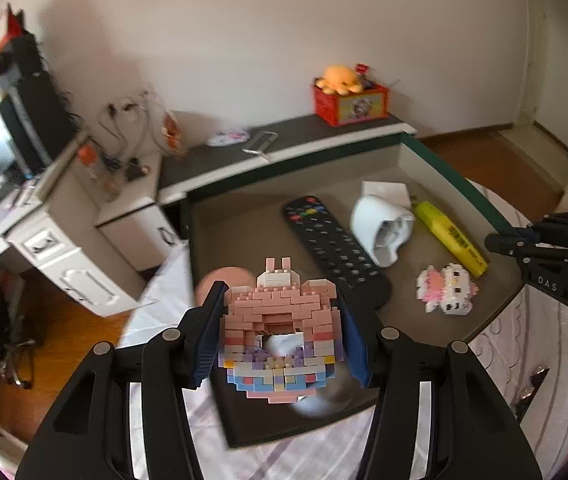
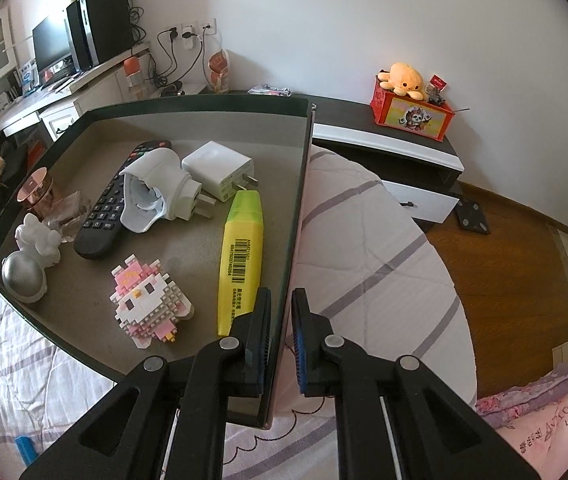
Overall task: Organize rigid objects
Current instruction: 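Carry the donut figure into the pink box and open the left gripper, then move the left gripper back toward the blue highlighter on the bed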
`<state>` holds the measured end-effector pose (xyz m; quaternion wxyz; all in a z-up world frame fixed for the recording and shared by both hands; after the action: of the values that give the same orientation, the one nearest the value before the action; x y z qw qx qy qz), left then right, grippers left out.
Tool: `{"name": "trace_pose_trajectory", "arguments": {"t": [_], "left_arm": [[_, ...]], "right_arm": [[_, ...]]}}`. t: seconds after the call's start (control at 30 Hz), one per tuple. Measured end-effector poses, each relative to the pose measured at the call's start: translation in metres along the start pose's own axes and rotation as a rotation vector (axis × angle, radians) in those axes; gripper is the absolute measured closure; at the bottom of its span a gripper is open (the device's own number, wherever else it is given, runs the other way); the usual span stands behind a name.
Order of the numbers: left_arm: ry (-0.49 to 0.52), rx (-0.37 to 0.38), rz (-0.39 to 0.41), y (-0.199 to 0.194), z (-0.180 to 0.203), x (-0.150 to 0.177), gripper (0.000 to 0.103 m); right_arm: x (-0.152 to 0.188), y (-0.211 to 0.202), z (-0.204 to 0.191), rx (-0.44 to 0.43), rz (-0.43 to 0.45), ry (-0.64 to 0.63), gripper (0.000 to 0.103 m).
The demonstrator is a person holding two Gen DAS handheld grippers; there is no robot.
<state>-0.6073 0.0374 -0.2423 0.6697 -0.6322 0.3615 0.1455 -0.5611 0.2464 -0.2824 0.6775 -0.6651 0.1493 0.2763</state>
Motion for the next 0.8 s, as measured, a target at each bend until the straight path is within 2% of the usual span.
{"name": "trace_pose_trajectory", "arguments": {"t": [0.23,0.3,0.4,0.5,0.6,0.8], "left_arm": [[-0.013,0.001,-0.042,0.019,0.008,0.008,0.047],[-0.011,-0.013,-0.034,0.016,0.007,0.008,0.030],[-0.001,-0.044,-0.001,0.007,0.005,0.005,0.013],[0.001,-0.050,0.015,-0.002,0.004,0.004,0.007],[-0.010,-0.058,0.034,-0.013,0.000,0.004,0.002],[-0.034,-0.081,0.057,-0.037,-0.001,0.014,0.001]], "right_arm": [[0.001,-0.003,-0.002,-0.003,-0.005,-0.013,0.092],[0.002,-0.004,-0.002,-0.001,-0.004,-0.017,0.092],[0.004,-0.006,-0.003,-0.001,-0.005,-0.022,0.092],[0.004,-0.009,-0.003,-0.006,-0.002,-0.016,0.092],[0.005,-0.014,-0.004,-0.004,0.005,-0.015,0.092],[0.009,-0.026,-0.005,-0.013,0.013,-0.012,0.092]]}}
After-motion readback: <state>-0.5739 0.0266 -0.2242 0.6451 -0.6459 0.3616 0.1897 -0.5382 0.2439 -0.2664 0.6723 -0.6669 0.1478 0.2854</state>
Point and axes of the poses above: each gripper's, at about its wrist camera, not at the fingertips, and y roughly the way its jaws point, z to its right, x to its underside, the point moved 10 cm from there along y, roughly the way its jaws point, and after that the axes turned 4 degrees about -y, right-handed, at the moved point
